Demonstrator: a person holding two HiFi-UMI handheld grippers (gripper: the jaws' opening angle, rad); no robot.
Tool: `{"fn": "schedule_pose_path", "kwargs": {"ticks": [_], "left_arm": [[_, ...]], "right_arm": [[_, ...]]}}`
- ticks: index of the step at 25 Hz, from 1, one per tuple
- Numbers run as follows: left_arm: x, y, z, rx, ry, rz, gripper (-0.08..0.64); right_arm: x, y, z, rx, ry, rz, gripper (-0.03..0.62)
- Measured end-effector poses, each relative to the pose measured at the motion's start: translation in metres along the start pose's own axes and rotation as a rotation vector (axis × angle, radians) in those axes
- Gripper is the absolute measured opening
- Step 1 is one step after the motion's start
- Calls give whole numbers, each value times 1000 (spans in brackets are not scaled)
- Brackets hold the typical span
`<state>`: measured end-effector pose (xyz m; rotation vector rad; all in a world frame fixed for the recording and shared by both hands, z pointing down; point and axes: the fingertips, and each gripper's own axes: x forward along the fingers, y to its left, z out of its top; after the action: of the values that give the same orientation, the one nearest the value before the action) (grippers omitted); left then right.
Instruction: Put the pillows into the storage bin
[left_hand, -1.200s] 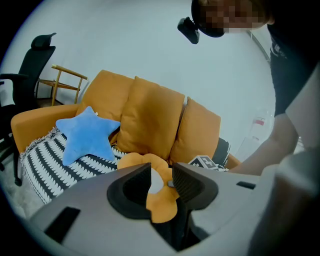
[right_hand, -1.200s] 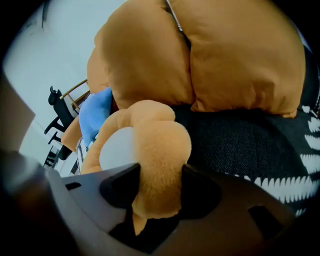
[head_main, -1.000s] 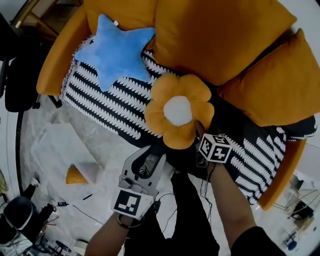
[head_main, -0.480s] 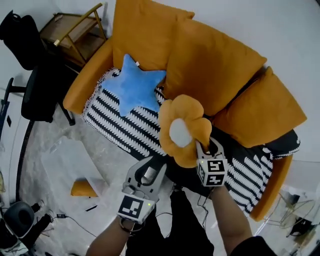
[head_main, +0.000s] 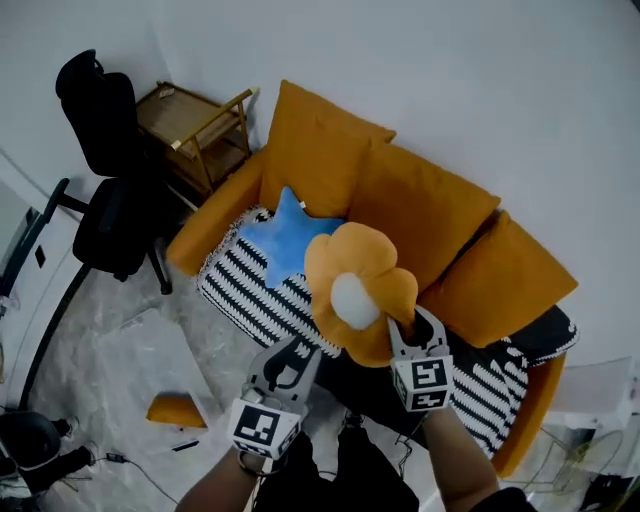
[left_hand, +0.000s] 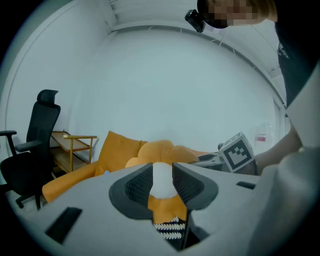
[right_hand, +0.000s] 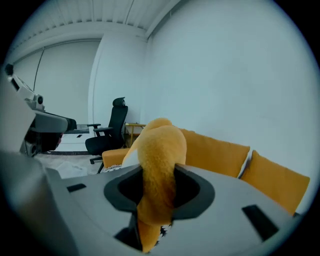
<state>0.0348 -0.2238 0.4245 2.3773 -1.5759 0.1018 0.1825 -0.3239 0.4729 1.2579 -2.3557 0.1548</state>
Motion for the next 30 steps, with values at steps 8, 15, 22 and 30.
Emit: {"fn": "schedule_pose_path", "kwargs": {"ticks": [8, 15, 22, 30], "left_arm": [[-32, 13, 70, 32, -101, 44, 120], [-61, 41, 111, 64, -169, 120, 98], [-104, 76, 119, 84, -202, 220, 32], [-147, 105, 119, 97, -199, 290, 6]], "right_arm": [[-34, 29, 121, -120, -173, 64, 137], [-41, 69, 175, -113, -252, 118, 135], [-40, 121, 192, -108, -286, 174, 133], [-38, 167, 197, -113, -289, 219, 133]]}}
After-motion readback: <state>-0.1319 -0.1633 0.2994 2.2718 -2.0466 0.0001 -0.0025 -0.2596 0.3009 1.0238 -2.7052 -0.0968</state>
